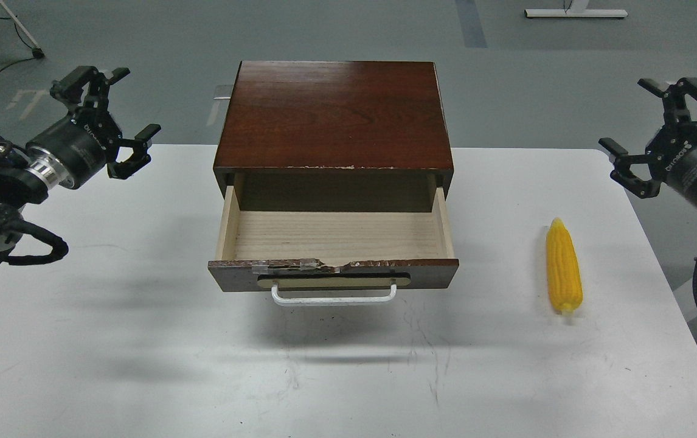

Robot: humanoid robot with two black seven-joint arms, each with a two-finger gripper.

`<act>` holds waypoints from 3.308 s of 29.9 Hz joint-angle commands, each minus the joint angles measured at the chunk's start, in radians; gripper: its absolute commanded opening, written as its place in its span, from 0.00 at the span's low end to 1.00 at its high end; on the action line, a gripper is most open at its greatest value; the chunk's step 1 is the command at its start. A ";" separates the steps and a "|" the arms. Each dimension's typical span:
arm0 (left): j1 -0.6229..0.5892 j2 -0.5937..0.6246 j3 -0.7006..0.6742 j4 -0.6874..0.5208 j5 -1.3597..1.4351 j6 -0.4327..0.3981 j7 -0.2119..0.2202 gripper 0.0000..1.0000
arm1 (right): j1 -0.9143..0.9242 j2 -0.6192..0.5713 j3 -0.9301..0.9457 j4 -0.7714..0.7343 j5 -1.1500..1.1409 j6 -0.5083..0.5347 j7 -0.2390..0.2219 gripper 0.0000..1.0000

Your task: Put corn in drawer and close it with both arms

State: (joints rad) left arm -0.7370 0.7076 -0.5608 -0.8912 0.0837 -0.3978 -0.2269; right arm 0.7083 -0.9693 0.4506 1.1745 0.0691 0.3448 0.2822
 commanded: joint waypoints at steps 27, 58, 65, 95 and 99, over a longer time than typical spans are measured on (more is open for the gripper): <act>0.004 -0.056 0.004 0.011 0.001 0.103 -0.002 0.98 | -0.012 0.049 0.005 -0.009 -0.017 -0.093 0.023 1.00; 0.004 -0.051 0.005 0.009 0.001 0.126 0.000 0.98 | -0.003 0.038 -0.070 0.001 -0.126 -0.106 0.012 0.95; 0.004 -0.054 0.009 0.009 0.001 0.126 0.000 0.98 | 0.080 -0.005 -0.214 0.005 -0.615 -0.225 -0.038 0.92; 0.008 -0.056 0.013 0.009 0.001 0.129 0.000 0.98 | 0.151 0.187 -0.581 -0.029 -1.069 -0.303 -0.296 0.39; 0.008 -0.056 0.015 0.009 0.001 0.131 0.000 0.98 | 0.158 0.187 -0.575 -0.024 -1.068 -0.322 -0.298 0.07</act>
State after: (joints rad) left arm -0.7289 0.6517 -0.5468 -0.8821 0.0844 -0.2683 -0.2270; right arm 0.8604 -0.7825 -0.1277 1.1466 -1.0011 0.0375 -0.0118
